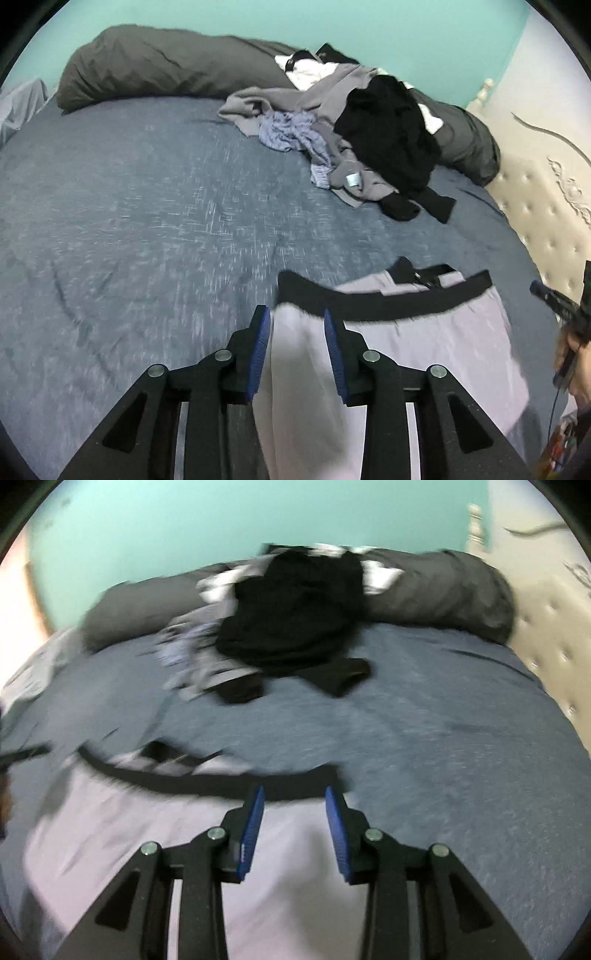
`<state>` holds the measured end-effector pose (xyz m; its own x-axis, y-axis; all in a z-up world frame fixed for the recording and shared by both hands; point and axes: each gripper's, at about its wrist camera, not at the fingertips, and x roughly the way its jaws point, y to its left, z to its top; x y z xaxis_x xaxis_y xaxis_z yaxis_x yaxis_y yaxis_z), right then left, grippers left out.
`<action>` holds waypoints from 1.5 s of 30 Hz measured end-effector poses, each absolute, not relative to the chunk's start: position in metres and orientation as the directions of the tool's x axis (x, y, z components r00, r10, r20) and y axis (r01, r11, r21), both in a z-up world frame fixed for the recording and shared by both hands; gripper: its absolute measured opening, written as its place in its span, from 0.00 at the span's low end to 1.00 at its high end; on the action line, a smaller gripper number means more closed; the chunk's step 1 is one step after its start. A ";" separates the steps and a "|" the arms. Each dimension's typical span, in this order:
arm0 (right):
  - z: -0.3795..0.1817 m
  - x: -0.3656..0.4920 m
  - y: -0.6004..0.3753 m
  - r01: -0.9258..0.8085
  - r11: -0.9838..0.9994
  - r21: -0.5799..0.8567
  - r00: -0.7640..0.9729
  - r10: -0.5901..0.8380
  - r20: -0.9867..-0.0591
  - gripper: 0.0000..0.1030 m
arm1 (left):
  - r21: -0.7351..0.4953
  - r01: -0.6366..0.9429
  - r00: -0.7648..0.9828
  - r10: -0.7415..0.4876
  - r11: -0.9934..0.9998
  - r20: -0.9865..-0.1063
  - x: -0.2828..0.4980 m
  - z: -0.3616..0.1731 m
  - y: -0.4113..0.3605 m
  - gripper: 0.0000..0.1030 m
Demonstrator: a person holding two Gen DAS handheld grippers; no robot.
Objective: Fold clothes
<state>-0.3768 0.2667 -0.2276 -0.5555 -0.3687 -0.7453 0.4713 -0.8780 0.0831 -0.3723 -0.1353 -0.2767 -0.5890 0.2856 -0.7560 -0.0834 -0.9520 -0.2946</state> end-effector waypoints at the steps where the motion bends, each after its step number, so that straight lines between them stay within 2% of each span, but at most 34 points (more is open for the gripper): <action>1: -0.221 -0.361 0.264 0.497 -0.861 0.110 -0.541 -0.406 -0.737 0.32 | -0.312 -0.087 -0.600 0.299 -0.946 -0.742 -0.361 -0.272 -0.136 0.33; 2: -0.224 -0.343 0.258 0.514 -0.848 0.131 -0.516 -0.427 -0.742 0.25 | -0.332 -0.087 -0.611 0.313 -0.939 -0.727 -0.348 -0.268 -0.138 0.33; 4: -0.233 -0.305 0.242 0.545 -0.821 0.170 -0.459 -0.462 -0.759 0.21 | -0.373 -0.088 -0.623 0.343 -0.924 -0.703 -0.324 -0.265 -0.139 0.33; 10: -0.265 -0.248 0.213 0.509 -0.833 0.217 -0.419 -0.460 -0.783 0.18 | -0.413 -0.112 -0.609 0.391 -0.904 -0.690 -0.254 -0.279 -0.125 0.33; 15: -0.292 -0.213 0.193 0.452 -0.859 0.240 -0.412 -0.439 -0.799 0.18 | -0.382 -0.085 -0.635 0.345 -0.920 -0.691 -0.213 -0.292 -0.126 0.33; 18: -0.308 -0.192 0.181 0.416 -0.874 0.252 -0.406 -0.426 -0.808 0.18 | -0.425 -0.046 -0.657 0.348 -0.904 -0.669 -0.193 -0.303 -0.134 0.33; 20: -0.319 -0.193 0.174 0.418 -0.883 0.214 -0.411 -0.394 -0.822 0.18 | -0.435 -0.035 -0.663 0.347 -0.900 -0.663 -0.185 -0.309 -0.137 0.33; 27: -0.356 -0.215 0.170 0.340 -0.905 0.254 -0.375 -0.379 -0.846 0.16 | -0.453 -0.067 -0.663 0.379 -0.889 -0.646 -0.175 -0.318 -0.133 0.33; 29: -0.353 -0.210 0.164 0.368 -0.909 0.197 -0.396 -0.345 -0.851 0.16 | -0.447 -0.072 -0.667 0.376 -0.892 -0.643 -0.175 -0.317 -0.134 0.34; 31: -0.345 -0.211 0.169 0.349 -0.909 0.229 -0.392 -0.364 -0.845 0.15 | -0.449 -0.073 -0.671 0.377 -0.891 -0.638 -0.176 -0.316 -0.135 0.36; 37: -0.318 -0.219 0.179 0.319 -0.906 0.277 -0.434 -0.400 -0.807 0.03 | -0.460 -0.052 -0.692 0.364 -0.887 -0.623 -0.172 -0.314 -0.148 0.41; 45: -0.345 -0.222 0.160 0.328 -0.919 0.218 -0.387 -0.341 -0.857 0.00 | -0.492 -0.024 -0.698 0.367 -0.870 -0.615 -0.173 -0.319 -0.164 0.42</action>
<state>-0.2221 0.1603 -0.3448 -0.3870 -0.3410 -0.8567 0.3279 -0.9193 0.2177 -0.1730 -0.1636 -0.3191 -0.6981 0.3669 -0.6149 -0.0244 -0.8704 -0.4917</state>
